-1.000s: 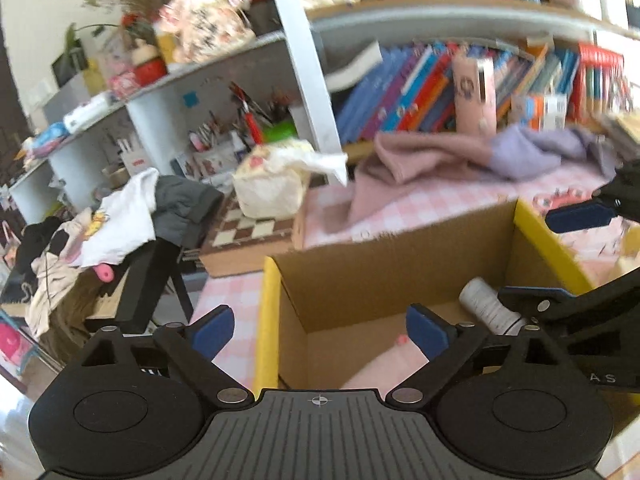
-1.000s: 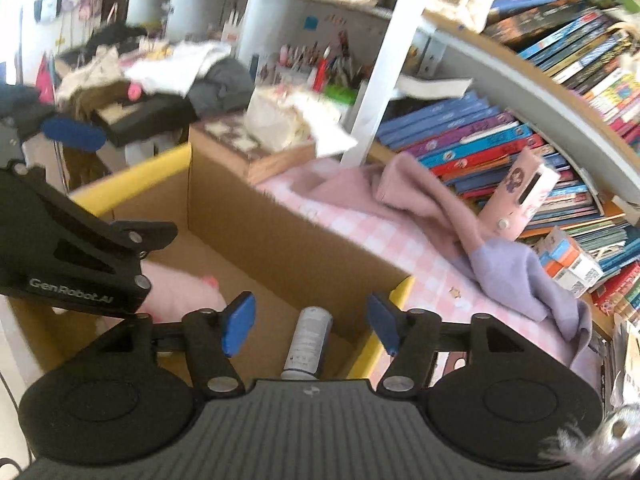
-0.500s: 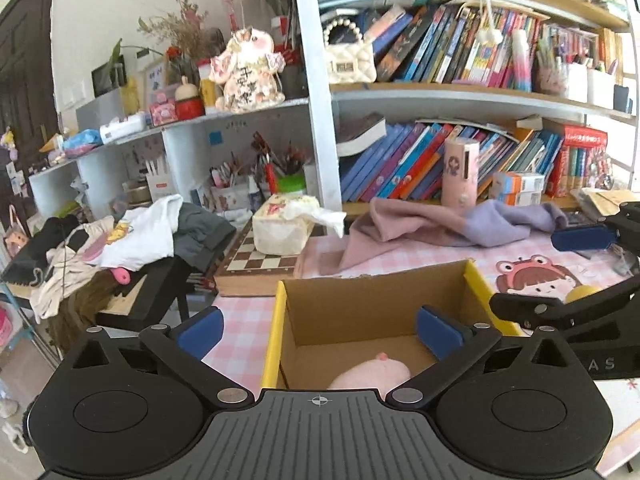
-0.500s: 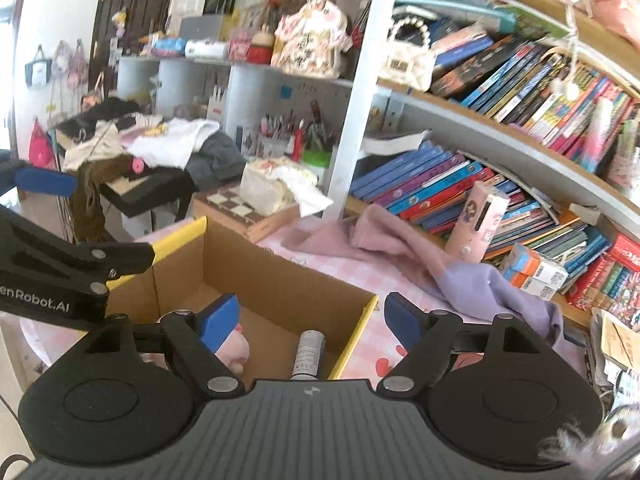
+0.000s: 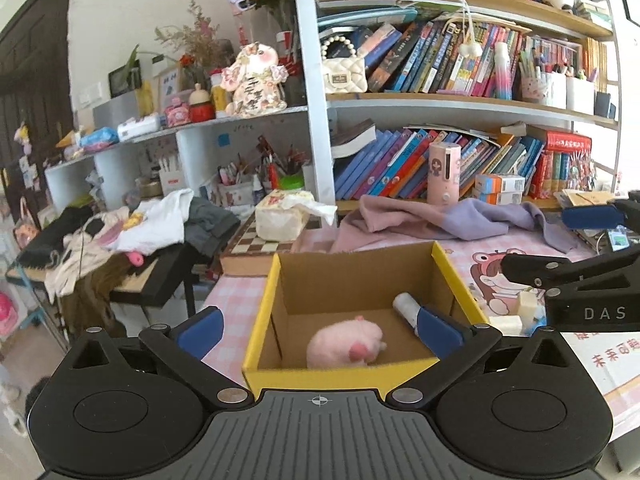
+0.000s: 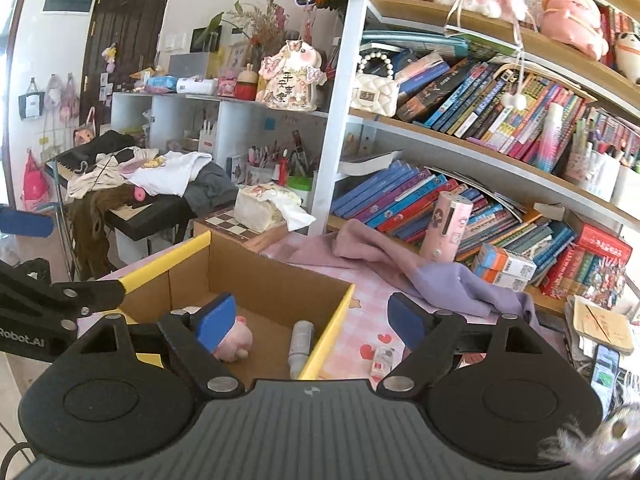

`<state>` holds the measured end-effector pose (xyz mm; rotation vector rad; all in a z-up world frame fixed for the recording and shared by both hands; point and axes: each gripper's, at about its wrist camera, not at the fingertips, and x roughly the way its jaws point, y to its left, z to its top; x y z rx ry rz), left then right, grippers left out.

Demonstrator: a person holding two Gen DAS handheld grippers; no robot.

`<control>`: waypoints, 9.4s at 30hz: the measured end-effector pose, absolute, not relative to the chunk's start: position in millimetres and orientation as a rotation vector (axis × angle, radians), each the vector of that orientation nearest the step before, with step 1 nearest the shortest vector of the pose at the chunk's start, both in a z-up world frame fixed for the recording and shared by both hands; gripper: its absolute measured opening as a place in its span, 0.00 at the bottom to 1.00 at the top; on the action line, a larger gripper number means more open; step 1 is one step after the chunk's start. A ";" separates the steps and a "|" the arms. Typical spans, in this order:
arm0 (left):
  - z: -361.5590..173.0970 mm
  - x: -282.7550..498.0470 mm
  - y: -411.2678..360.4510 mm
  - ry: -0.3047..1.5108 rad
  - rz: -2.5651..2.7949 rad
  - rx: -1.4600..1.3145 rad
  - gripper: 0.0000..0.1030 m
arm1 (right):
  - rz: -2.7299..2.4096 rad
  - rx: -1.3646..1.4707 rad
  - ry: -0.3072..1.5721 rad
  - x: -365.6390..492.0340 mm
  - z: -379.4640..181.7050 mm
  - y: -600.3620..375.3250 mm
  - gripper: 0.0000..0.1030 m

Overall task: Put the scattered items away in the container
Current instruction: 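Open both grippers and withdraw them from the yellow box, then move both grippers toward the tape roll and blue packet, then grasp the clear tape roll with the right gripper, then grasp the blue packet with the left gripper while the right holds the tape roll, then lift the blue packet and tape roll and carry both toward the yellow box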

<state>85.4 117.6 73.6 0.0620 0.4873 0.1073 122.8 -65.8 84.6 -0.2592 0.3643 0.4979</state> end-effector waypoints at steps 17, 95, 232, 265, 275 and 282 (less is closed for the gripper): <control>47.8 27.0 104.5 0.554 0.136 0.006 1.00 | 0.386 -0.208 0.466 58.9 37.2 -92.6 0.81; -22.8 103.3 -54.4 0.782 -0.270 0.117 1.00 | 0.084 -0.056 0.750 100.4 -24.2 -232.5 0.89; -8.6 84.5 -48.2 0.704 -0.288 -0.072 0.12 | 0.297 -0.050 0.737 94.9 1.2 -240.0 0.36; -3.8 -10.5 66.8 0.674 -0.164 -0.133 0.12 | 0.454 -0.133 0.717 4.8 8.3 -121.0 0.36; -2.4 -20.0 98.7 0.661 -0.082 -0.162 0.12 | 0.546 -0.175 0.707 7.3 9.8 -84.3 0.36; -1.3 -19.5 116.5 0.663 -0.032 -0.176 0.12 | 0.600 -0.191 0.698 14.1 11.9 -61.6 0.36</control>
